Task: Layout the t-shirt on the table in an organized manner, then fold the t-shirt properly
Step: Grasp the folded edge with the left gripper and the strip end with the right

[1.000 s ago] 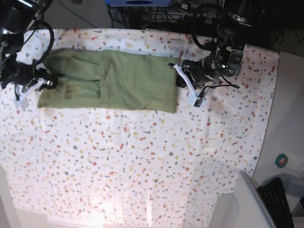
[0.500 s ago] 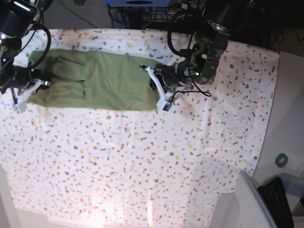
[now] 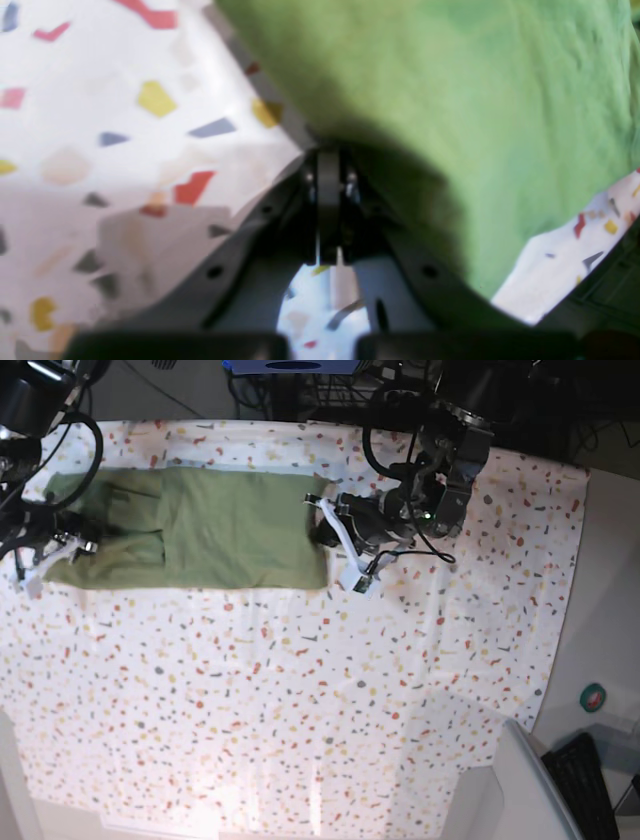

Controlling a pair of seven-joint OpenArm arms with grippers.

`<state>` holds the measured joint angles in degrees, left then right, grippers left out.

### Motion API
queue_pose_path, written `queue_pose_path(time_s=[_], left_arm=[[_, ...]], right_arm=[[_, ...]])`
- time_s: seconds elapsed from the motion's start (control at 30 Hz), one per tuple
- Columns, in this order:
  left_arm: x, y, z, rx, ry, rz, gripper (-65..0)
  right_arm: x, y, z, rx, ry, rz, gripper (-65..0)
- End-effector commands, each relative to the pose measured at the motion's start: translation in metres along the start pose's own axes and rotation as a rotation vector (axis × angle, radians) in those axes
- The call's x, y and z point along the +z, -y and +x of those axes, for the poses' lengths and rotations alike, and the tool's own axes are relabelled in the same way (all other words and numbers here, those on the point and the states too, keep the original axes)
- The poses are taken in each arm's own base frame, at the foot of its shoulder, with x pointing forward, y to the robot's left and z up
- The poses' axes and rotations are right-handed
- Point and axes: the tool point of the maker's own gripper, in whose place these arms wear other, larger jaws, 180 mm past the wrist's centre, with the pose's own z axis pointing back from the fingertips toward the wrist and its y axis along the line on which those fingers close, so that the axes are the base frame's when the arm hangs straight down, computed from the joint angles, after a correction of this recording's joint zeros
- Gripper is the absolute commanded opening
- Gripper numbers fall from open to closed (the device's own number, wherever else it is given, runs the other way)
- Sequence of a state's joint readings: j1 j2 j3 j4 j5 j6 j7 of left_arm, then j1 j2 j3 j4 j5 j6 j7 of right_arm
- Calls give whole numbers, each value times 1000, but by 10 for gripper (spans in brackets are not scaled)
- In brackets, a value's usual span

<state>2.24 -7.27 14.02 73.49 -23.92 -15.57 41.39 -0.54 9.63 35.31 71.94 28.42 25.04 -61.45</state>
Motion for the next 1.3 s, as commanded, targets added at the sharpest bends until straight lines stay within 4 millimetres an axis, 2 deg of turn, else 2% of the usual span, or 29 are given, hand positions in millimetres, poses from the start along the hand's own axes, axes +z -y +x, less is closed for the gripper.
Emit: queue_pose_path(time_s=[0.0, 0.07, 0.13, 0.23, 0.37, 0.47, 0.57, 0.7, 0.77, 0.83, 0.93, 1.07, 1.17, 1.27], left_arm=[[6, -11, 12, 2, 36, 23, -650], [12, -25, 14, 28, 49, 52, -650], [18, -38, 16, 53, 65, 77, -650], [24, -51, 15, 62, 67, 103, -650], [23, -49, 14, 57, 65, 99, -650], [26, -45, 22, 45, 86, 93, -650], [29, -39, 25, 37, 103, 86, -650], [31, -33, 28, 23, 114, 76, -650], [26, -22, 24, 0, 97, 55, -650], [22, -13, 22, -21, 84, 36, -650], [16, 0, 16, -48, 60, 8, -650], [12, 13, 20, -60, 65, -17, -650], [7, 13, 13, -49, 44, -19, -650], [1, 17, 8, -28, 29, -27, -650]], right_arm=[[11, 4, 19, 6, 57, -4, -284], [20, 18, 24, -46, 97, -20, -153], [27, 30, 25, -95, 128, -34, -107], [35, 40, 28, -130, 157, -46, -107], [49, 59, 38, -108, 170, -90, -107], [48, 66, 48, -120, 209, -90, -101], [38, 74, 45, -163, 179, -74, -99], [20, 66, 26, -104, 120, 3, -99], [13, 63, 17, -94, 96, 33, -99], [8, 59, 15, -69, 94, 54, -101], [-1, 41, 8, 40, 41, 90, -107], [-8, 31, 0, 47, 18, 109, -110], [-10, 28, -1, 44, 18, 116, -164], [-11, 27, 1, 43, 27, 116, -270]])
